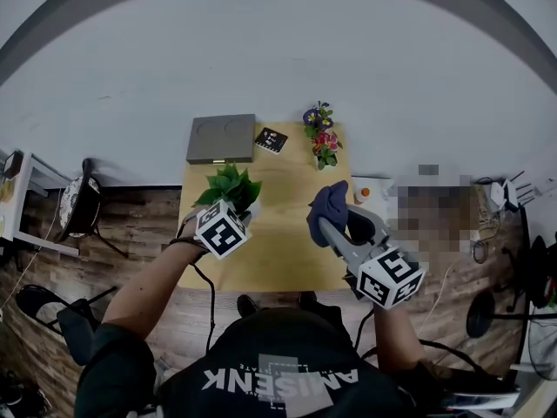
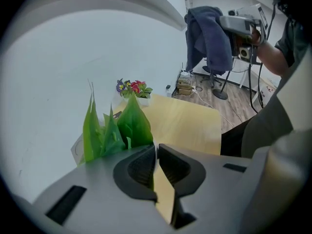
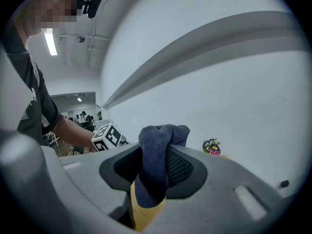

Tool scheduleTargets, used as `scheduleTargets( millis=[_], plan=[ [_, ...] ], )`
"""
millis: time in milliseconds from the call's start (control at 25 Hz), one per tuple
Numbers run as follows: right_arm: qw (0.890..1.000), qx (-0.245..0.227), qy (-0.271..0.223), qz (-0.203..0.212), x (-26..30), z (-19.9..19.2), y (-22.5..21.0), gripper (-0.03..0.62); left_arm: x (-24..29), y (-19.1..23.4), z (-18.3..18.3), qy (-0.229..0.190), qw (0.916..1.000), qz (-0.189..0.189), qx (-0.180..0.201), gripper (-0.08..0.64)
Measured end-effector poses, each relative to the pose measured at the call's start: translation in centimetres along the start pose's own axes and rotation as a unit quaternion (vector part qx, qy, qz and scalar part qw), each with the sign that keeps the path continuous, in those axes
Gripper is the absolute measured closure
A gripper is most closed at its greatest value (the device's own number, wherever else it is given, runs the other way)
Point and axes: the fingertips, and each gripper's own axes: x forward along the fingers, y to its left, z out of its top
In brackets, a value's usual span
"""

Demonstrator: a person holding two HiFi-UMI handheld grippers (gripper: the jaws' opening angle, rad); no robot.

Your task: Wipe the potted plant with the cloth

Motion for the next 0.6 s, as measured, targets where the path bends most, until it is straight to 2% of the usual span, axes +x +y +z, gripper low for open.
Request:
scheduleTargets(
  millis=[160, 320, 600],
  plan=[
    [1.0, 0.0, -0.002, -0.019, -0.6, -0.2, -1.0, 0.46, 3.0, -0.3, -0.3, 0.02, 0.9985, 0.003, 0.05, 0.537],
    [0.999, 0.007, 0.0, -0.041, -1.2, -1.0, -2.0, 0.46, 6.1, -0.6, -1.6, 0.045, 0.9932, 0.011, 0.107, 0.537],
    [0.997, 0.027, 0.004, -0.075, -2.0, -2.1, -3.2, 0.46, 9.8, -0.4, -3.4, 0.057, 0.9858, 0.012, 0.157, 0.537]
  ],
)
